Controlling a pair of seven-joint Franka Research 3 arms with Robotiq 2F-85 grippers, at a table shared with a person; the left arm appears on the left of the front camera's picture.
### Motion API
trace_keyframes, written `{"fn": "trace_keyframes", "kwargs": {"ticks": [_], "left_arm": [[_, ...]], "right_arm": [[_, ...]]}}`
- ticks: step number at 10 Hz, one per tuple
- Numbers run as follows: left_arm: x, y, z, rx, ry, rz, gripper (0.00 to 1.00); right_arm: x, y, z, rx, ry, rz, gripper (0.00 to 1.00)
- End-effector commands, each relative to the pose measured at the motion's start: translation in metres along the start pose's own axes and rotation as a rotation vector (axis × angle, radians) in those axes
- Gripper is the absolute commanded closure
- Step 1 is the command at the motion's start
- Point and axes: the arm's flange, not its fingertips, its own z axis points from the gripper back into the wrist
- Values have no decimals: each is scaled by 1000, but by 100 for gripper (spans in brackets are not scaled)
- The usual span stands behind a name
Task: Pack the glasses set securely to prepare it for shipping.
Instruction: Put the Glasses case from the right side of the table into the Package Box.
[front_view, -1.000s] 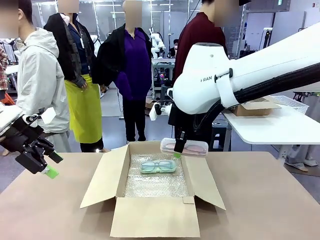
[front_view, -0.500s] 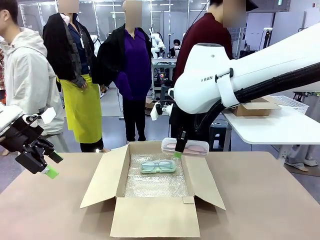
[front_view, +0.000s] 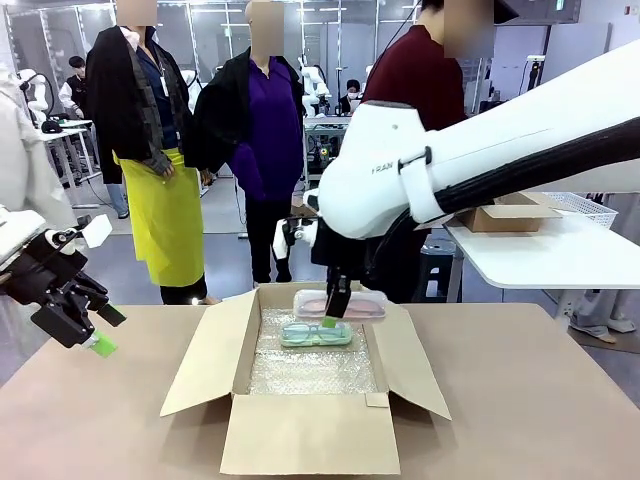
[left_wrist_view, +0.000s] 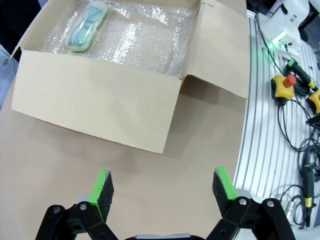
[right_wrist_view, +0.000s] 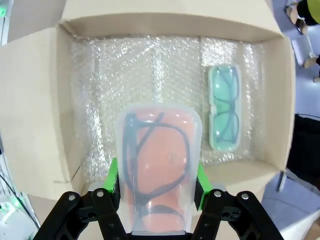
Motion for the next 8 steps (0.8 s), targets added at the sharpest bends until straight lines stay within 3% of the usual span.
{"fn": "trace_keyframes", "kwargs": {"ticks": [1, 8], "left_arm": [[-2, 1, 1, -12, -29, -15, 0], [-2, 1, 1, -12, -29, -15, 0]], "right_arm": [[18, -13, -25, 9, 32, 46, 36], [34, -31, -110, 73, 83, 17, 36]]}}
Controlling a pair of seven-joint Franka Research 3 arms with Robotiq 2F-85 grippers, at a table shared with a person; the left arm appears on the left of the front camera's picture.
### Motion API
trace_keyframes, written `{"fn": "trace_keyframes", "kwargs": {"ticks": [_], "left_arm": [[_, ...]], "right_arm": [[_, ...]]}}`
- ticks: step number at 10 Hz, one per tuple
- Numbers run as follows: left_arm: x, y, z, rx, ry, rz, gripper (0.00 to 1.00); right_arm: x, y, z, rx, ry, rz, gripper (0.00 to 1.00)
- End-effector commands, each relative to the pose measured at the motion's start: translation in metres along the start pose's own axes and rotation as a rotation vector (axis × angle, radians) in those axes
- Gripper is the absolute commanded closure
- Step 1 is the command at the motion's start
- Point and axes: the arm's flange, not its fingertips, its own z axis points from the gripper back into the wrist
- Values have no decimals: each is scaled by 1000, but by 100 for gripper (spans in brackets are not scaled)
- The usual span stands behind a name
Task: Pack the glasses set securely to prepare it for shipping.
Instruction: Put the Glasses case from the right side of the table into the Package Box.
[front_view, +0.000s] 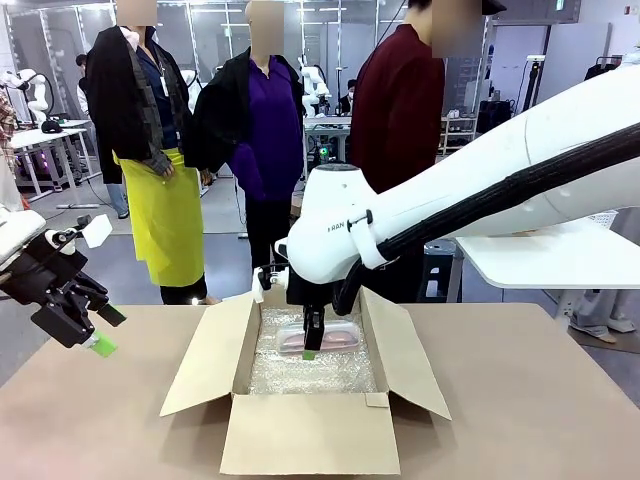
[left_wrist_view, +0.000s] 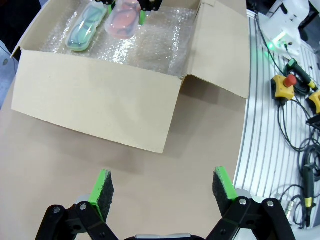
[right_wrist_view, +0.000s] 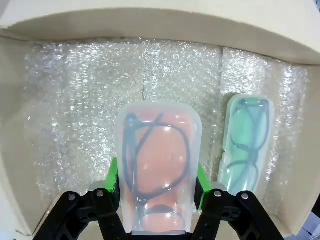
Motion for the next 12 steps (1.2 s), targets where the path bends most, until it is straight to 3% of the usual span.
{"fn": "trace_keyframes", "kwargs": {"ticks": [1, 2, 4, 9, 10, 11, 12], "left_arm": [[-2, 1, 1, -12, -29, -15, 0], [-2, 1, 1, -12, -29, -15, 0], [-2, 1, 1, -12, -29, -15, 0], [-2, 1, 1, -12, -29, -15, 0], [-2, 1, 1, -12, -29, -15, 0], [-2, 1, 1, -12, -29, -15, 0], [-2, 1, 1, -12, -29, -15, 0]], "right_arm": [[8, -3, -8, -11, 19, -38, 36], [7, -6, -13, -11, 27, -47, 32], [5, -9, -18, -14, 23, -56, 3], [-2, -10, -14, -29, 14, -84, 0], [-12, -16, -12, -80, 85, -123, 0], [-2, -16, -18, -2, 12, -55, 0], [-2, -16, -18, -2, 12, -55, 0]]}}
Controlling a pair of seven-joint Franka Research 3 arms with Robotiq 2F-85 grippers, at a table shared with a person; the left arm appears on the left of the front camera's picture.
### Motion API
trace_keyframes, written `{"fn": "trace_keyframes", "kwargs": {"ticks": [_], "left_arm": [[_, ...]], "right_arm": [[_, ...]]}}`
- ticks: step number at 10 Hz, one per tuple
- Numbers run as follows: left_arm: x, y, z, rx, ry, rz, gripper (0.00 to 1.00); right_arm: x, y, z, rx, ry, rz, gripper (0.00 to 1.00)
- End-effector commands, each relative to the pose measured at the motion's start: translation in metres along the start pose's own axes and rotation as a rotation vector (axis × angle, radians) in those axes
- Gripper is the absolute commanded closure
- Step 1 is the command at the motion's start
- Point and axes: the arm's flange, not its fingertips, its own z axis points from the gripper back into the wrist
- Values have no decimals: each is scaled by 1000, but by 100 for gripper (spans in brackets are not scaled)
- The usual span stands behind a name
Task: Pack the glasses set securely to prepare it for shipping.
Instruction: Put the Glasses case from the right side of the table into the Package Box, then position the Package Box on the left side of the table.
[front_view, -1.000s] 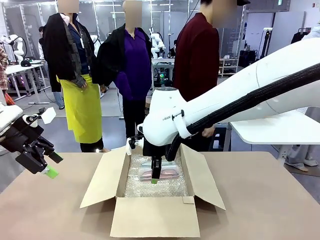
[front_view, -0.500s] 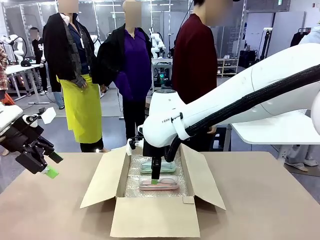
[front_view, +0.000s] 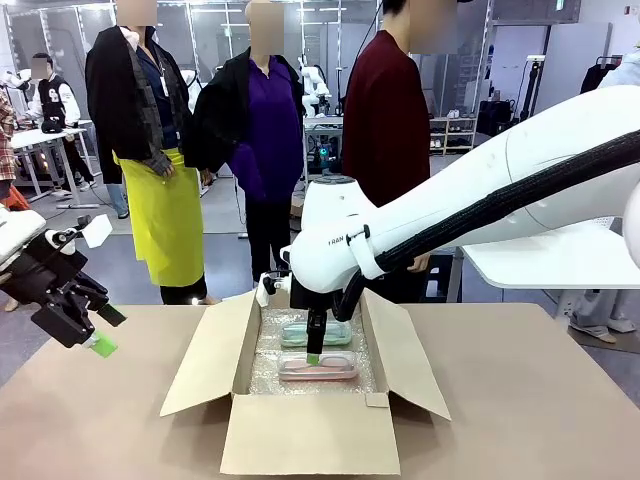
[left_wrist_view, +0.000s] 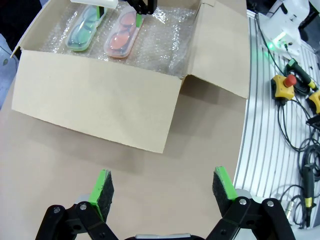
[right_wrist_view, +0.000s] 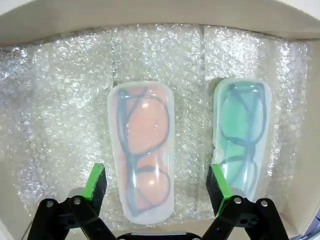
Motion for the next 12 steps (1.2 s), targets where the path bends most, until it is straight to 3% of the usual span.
{"fn": "trace_keyframes", "kwargs": {"ticks": [1, 9, 12], "left_arm": [[-2, 1, 1, -12, -29, -15, 0], [-2, 1, 1, -12, -29, -15, 0], [-2, 1, 1, -12, -29, -15, 0]], "right_arm": [[4, 4, 0, 18, -17, 17, 0], [3, 2, -2, 8, -5, 5, 0], [-19, 31, 74, -12, -65, -129, 0]]}}
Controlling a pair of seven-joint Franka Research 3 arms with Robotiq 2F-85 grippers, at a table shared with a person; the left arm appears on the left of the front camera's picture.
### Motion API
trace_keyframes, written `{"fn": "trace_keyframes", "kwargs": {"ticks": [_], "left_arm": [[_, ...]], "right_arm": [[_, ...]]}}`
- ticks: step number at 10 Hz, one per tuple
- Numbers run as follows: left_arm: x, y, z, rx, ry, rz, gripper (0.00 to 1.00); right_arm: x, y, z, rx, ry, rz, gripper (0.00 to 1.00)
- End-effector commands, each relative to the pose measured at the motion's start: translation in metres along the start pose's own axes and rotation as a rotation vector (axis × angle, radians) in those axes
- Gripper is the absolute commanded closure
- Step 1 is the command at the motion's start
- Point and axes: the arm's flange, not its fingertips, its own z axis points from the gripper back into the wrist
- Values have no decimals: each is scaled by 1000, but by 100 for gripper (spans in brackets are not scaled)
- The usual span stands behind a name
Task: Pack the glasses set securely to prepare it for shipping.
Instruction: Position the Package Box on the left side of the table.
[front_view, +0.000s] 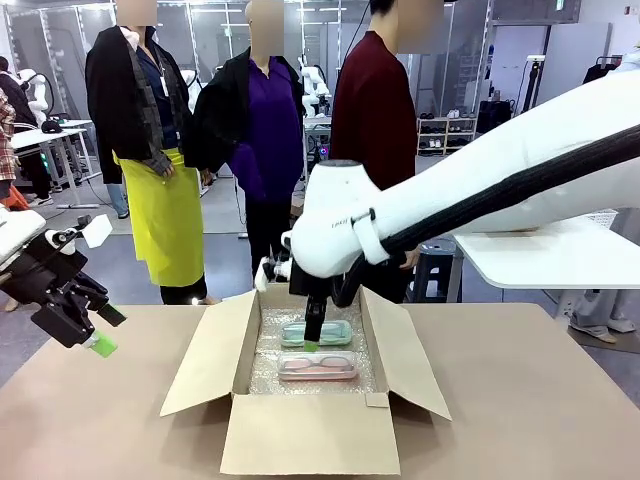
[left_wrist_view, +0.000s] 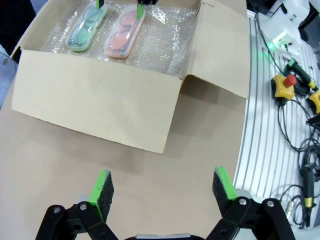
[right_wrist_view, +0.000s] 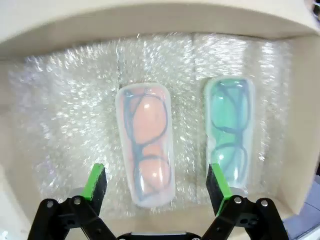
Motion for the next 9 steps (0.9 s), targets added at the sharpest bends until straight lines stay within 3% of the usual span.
{"fn": "trace_keyframes", "kwargs": {"ticks": [1, 5, 6, 7, 9], "left_arm": [[-2, 1, 1, -12, -29, -15, 0], [0, 0, 0, 0, 0, 0, 0], [5, 17, 7, -68, -36, 121, 0], [3, 39, 7, -220, -103, 282, 0], [-4, 59, -2, -257, -136, 428, 0]], "right_arm": [[-29, 31, 47, -29, -49, -116, 0], [-92, 51, 101, -21, -158, -240, 0], [-107, 58, 117, -50, -184, -280, 0], [-119, 65, 127, -81, -172, -326, 0], [-149, 84, 155, -128, -181, -397, 0]]}}
